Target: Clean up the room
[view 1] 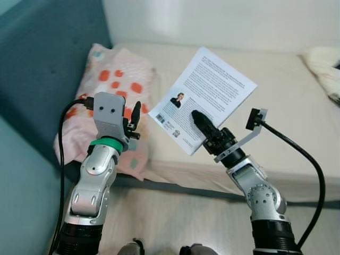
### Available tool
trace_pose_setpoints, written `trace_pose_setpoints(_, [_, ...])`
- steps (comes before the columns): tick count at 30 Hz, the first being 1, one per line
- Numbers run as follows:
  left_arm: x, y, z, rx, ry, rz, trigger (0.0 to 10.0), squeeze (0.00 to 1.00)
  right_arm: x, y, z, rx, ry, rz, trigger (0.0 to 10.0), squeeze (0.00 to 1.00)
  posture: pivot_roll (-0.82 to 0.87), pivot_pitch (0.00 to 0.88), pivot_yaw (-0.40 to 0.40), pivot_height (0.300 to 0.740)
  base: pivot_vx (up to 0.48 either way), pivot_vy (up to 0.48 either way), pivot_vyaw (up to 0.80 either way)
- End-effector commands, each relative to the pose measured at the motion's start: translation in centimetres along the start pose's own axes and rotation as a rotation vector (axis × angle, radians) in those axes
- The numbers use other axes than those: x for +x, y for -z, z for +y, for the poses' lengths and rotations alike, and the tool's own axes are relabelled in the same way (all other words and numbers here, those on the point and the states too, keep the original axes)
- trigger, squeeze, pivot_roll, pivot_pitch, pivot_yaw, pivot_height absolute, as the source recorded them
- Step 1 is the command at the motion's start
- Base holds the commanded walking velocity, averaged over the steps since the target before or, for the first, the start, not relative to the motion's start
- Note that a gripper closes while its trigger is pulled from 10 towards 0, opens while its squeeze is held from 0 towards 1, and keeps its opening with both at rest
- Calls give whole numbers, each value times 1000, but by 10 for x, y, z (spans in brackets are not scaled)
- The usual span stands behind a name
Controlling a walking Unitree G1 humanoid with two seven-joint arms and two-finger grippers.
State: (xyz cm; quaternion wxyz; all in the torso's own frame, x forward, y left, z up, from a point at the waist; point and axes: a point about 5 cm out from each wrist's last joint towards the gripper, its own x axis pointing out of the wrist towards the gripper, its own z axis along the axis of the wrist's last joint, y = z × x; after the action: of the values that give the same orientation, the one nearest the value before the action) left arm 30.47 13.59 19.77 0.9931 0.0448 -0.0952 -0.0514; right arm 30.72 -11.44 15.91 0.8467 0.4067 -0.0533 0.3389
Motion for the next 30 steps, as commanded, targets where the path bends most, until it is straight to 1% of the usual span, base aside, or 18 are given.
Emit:
trace_pose_setpoints(1, [-1, 6, 2, 4, -12, 30, 10000, 0, 3, 1, 5, -7, -22, -5, 10000, 0, -25, 75, 22, 740, 0, 0, 0])
trace_pose_setpoints(7, [-1, 6, 3, 4, -16, 22, 10000, 0, 3, 0, 4, -16, -5, -19, 10000, 0, -26, 74, 21, 740, 0, 0, 0])
trace_pose_setpoints(11, [-1, 6, 2, 5, -16, 14, 10000, 0, 3, -1, 4, -35, -14, -9, 10000, 0, -28, 71, 21, 740, 370, 0, 0])
trace_pose_setpoints(30, [1, 5, 3, 3, -20, 8, 10000, 0, 4, 1, 5, -22, -26, -2, 10000, 0, -28, 64, 19, 740, 396, 0, 0])
